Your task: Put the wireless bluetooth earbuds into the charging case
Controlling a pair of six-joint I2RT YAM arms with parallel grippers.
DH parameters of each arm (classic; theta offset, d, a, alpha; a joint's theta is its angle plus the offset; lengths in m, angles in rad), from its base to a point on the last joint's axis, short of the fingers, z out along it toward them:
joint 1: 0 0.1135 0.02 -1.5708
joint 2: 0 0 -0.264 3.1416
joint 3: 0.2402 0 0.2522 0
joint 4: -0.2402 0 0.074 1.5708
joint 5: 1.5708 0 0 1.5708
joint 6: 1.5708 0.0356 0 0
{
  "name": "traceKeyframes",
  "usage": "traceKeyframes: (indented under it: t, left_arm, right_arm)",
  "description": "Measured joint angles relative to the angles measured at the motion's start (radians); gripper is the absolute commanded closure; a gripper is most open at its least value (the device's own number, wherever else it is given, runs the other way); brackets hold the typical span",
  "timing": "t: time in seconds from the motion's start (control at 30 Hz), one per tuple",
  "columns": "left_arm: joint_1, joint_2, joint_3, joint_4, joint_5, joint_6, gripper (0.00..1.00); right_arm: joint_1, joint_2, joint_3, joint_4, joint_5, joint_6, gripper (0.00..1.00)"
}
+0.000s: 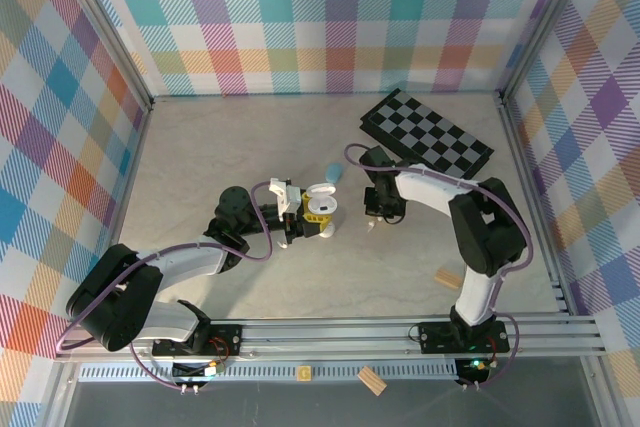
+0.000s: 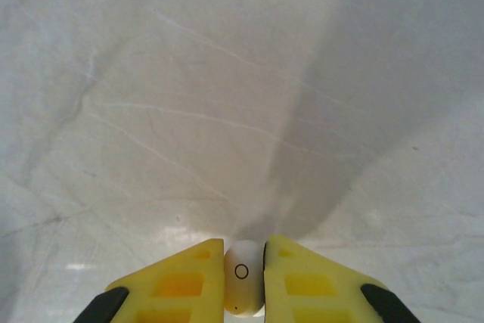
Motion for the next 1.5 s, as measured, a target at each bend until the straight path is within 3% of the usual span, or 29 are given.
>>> traceKeyframes:
  t: [0.23,0.8,1.13,1.5]
  left_arm:
    - [0.006,0.041,0.000,0.031,0.002,-0.008,0.74]
    - [0.034,0.134,0.059,0.158,0.027,-0.106,0.75]
    - [0.034,0.120,0.069,0.097,0.031,-0.090,0.74]
    - [0.034,0.108,0.081,0.051,0.039,-0.077,0.74]
  right_arm:
    - [0.000,-0.223,-0.038,0.026,-0.068,-0.054,0.85]
    - [0.000,-0.595,-0.068,0.093,-0.471,-0.337,0.87]
    - [0.002,-0.618,-0.077,0.219,-0.739,-0.359,0.87]
    - [0.042,-0.555,-0.043,0.249,-0.787,-0.377,0.86]
